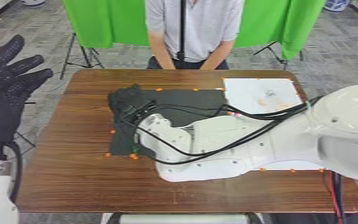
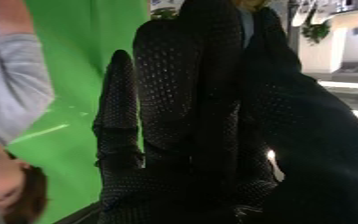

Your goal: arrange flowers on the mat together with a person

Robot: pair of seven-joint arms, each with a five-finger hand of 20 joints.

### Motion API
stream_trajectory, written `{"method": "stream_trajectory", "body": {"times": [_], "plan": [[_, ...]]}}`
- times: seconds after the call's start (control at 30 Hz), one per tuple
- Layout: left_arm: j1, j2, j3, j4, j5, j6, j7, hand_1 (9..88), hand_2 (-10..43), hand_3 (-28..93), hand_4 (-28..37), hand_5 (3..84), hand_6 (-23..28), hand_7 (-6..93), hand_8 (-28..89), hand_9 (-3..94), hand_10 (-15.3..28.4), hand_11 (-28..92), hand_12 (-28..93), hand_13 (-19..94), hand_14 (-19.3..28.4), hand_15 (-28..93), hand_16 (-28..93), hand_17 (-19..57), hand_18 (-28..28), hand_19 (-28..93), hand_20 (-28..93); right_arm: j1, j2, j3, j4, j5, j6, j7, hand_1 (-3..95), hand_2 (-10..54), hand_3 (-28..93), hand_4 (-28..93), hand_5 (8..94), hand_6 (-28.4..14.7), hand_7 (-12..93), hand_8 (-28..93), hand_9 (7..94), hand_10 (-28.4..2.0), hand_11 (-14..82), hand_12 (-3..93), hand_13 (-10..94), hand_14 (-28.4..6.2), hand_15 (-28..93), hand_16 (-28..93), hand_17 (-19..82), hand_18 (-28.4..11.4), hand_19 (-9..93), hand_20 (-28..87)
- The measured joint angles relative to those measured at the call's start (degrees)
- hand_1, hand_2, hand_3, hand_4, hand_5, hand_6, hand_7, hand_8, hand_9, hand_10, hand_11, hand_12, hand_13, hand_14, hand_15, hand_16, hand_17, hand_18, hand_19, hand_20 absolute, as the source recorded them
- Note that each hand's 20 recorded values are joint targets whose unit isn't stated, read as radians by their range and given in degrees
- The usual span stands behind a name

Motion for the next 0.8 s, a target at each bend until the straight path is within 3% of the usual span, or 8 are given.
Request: {"method": "stream_trajectory", "body": {"times": [0.1,0.23,0.37,0.4,0.5,0.63,0.7,0.8], "plan": [[-0.97,0.75,0.83,0.11,-0.33,0.07,1.22,21.9,7.4,74,-25.9,30.7,4.9,12.1,-9,30.4,16.2,22,13,21,22.0,53,-6,-8.8,20.2,44,21,0.01,-0.38,0.23,0.0,-1.06,-0.88,-0.26,57.3,-9.5,64,-28,83.7,6.4,23,-1,93.7,-4.2,12.6,38.1,79,-1.2,53,29,23,-14.9,76,13],[-1.02,2.79,1.93,0.53,-1.41,0.25,6.09,22.0,7.4,74,-25.8,30.7,4.9,12.1,-9,30.4,16.1,22,13,21,22.0,53,-6,-8.8,20.2,44,21,0.16,-0.7,0.05,0.16,-1.87,-2.08,-0.94,57.4,-9.5,63,-28,83.5,6.6,23,-1,93.7,-4.2,13.0,38.3,79,-1.5,53,28,22,-14.9,76,13],[-0.87,4.25,1.96,0.68,-4.22,0.23,9.04,22.0,7.4,74,-25.7,30.7,4.8,12.1,-9,30.4,16.1,22,13,21,22.0,53,-6,-8.8,20.2,44,21,0.65,-0.88,-0.8,0.24,-2.39,-3.16,-1.27,57.3,-9.5,62,-28,82.9,6.5,22,-2,93.7,-4.3,13.3,38.1,79,-1.6,54,28,22,-14.9,75,13],[-0.6,4.39,1.72,0.63,-4.72,0.23,9.19,22.0,7.4,74,-25.7,30.7,4.8,12.1,-9,30.4,16.1,22,13,21,22.0,53,-6,-8.8,20.2,44,21,0.64,-0.87,-0.79,0.32,-2.64,-3.73,-1.5,57.4,-9.5,62,-28,82.8,6.5,21,-2,93.6,-4.3,13.5,38.0,78,-1.7,54,28,22,-14.9,75,13],[0.97,4.27,0.55,0.28,-4.64,0.24,8.67,22.0,7.4,74,-25.7,30.7,4.9,12.1,-9,30.4,16.1,22,13,21,22.1,53,-6,-8.8,20.2,44,21,-0.48,-0.53,1.13,0.73,-3.29,-6.66,-2.7,57.4,-9.5,61,-28,82.5,6.7,21,-2,93.3,-4.3,14.0,37.8,78,-1.7,54,27,22,-14.8,75,14],[1.61,3.12,0.38,0.11,-3.75,0.23,5.85,22.1,7.4,74,-25.6,30.7,4.9,12.1,-9,30.4,16.2,22,13,21,22.0,53,-6,-8.8,20.2,44,21,-3.29,0.12,4.62,1.22,-3.64,-9.05,-4.37,56.9,-9.5,60,-28,81.8,6.9,20,-2,92.7,-4.6,15.1,37.1,78,-2.2,54,27,22,-14.8,75,14],[1.61,2.95,0.38,0.1,-3.82,0.23,5.99,22.1,7.4,74,-25.6,30.7,4.9,12.0,-9,30.4,16.2,22,13,21,22.0,53,-6,-8.8,20.2,44,21,-3.42,0.09,3.47,1.21,-3.65,-8.88,-4.34,56.7,-9.5,60,-28,81.8,6.9,20,-2,92.3,-4.7,15.7,36.6,78,-2.4,54,26,21,-14.8,75,14],[2.16,3.09,0.24,0.02,-4.0,0.23,7.72,22.1,7.4,74,-25.5,30.7,4.9,12.0,-9,30.4,16.1,22,13,21,22.0,53,-6,-8.8,20.2,44,21,-3.44,0.09,1.22,1.19,-3.65,-8.9,-4.26,56.8,-9.5,60,-28,81.5,7.0,19,-2,91.8,-4.8,16.3,36.0,77,-2.4,55,26,21,-14.8,75,14]]}}
